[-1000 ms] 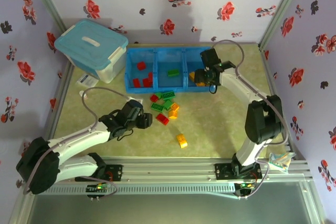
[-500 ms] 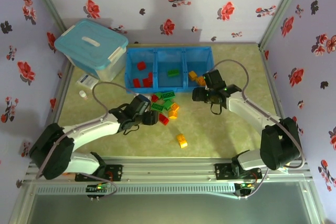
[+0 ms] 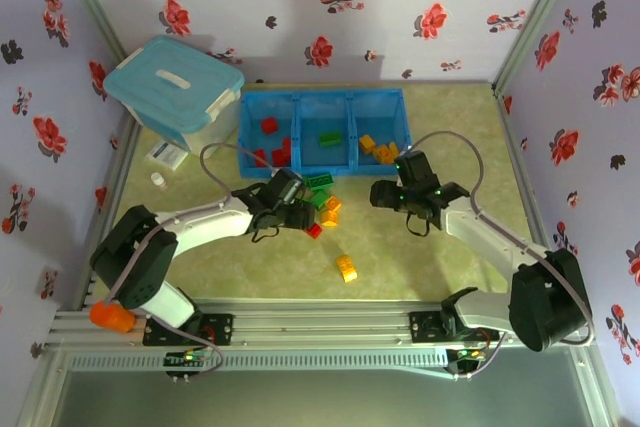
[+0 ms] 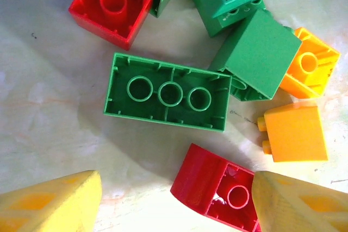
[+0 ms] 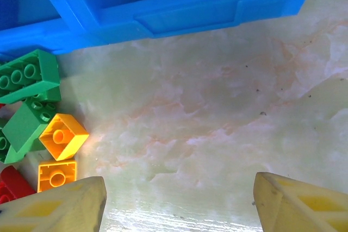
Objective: Sort the legos into containers by color
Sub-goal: Pick up the lego from the center of the table.
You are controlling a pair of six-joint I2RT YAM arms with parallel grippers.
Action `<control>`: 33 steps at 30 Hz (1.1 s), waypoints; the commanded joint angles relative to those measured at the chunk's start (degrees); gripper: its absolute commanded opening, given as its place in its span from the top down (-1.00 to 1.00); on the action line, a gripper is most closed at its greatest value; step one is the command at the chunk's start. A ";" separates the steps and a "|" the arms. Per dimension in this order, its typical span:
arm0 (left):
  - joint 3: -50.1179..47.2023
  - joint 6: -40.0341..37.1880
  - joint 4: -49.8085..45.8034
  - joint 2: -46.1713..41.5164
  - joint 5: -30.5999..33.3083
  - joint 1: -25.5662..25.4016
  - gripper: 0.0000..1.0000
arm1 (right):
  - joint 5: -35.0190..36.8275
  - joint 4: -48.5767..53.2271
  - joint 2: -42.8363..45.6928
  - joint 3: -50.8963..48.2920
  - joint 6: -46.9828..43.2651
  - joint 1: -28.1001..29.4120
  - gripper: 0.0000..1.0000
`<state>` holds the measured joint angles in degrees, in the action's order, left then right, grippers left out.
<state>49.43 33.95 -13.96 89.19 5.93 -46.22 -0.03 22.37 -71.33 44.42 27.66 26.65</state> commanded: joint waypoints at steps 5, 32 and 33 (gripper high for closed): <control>2.06 -1.48 -2.20 1.79 1.45 0.47 -0.51 | 0.38 -0.81 1.70 -1.70 0.77 0.36 -0.48; 13.67 -6.42 -7.81 13.81 3.22 3.13 -0.59 | 2.75 -0.06 4.44 -3.20 1.34 0.28 -0.58; 14.25 -6.79 -8.14 14.52 3.29 3.11 -0.59 | 2.82 -0.14 4.52 -3.32 1.23 0.24 -0.57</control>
<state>61.54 29.39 -19.25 101.60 7.51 -43.48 1.34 22.17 -68.12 42.04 28.58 26.65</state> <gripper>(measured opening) 0.793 0.787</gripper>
